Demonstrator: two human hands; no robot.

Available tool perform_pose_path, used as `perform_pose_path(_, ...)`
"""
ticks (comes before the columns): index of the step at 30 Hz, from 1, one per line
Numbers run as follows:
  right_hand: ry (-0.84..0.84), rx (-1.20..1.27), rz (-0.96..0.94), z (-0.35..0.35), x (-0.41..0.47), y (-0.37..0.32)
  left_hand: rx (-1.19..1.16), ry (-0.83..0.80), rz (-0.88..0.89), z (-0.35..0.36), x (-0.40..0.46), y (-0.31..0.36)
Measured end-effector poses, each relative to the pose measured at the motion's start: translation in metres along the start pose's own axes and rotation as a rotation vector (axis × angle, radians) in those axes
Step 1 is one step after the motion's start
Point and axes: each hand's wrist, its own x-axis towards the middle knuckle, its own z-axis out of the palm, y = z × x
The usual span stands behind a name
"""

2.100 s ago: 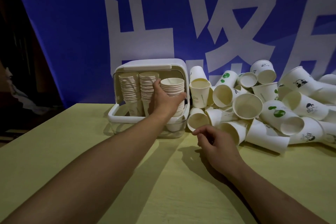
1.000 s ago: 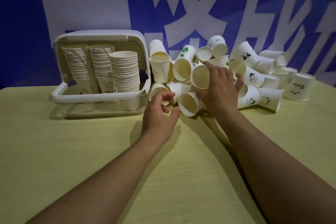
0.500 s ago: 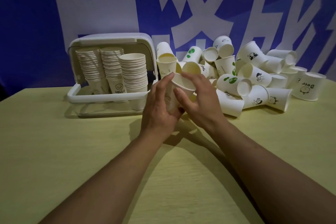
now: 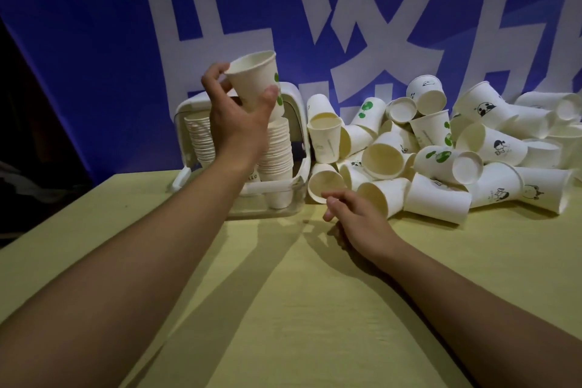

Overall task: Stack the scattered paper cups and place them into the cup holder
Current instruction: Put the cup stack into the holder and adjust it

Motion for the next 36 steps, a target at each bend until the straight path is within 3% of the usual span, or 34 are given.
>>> perform_pose_path(8,-0.025,-0.071,-0.032,-0.003,0.001,0.001,0.127,-0.097,-0.083,0.017,0.013,-0.028)
perform_pose_path(15,-0.026,-0.142,-0.048,-0.005,-0.002,-0.004,0.576,-0.151,-0.081,0.021,-0.013,-0.058)
perform_pose_path(23,-0.025,-0.161,-0.037,-0.005,-0.002,-0.003,0.465,-0.219,-0.294,0.029,-0.026,-0.056)
perform_pose_path(29,-0.021,-0.146,-0.024,-0.004,-0.003,-0.004,0.275,-0.044,-0.64,0.051,-0.004,-0.051)
perform_pose_path(36,-0.044,-0.187,-0.043,-0.005,-0.005,-0.006,0.223,0.088,-0.675,0.084,0.007,-0.055)
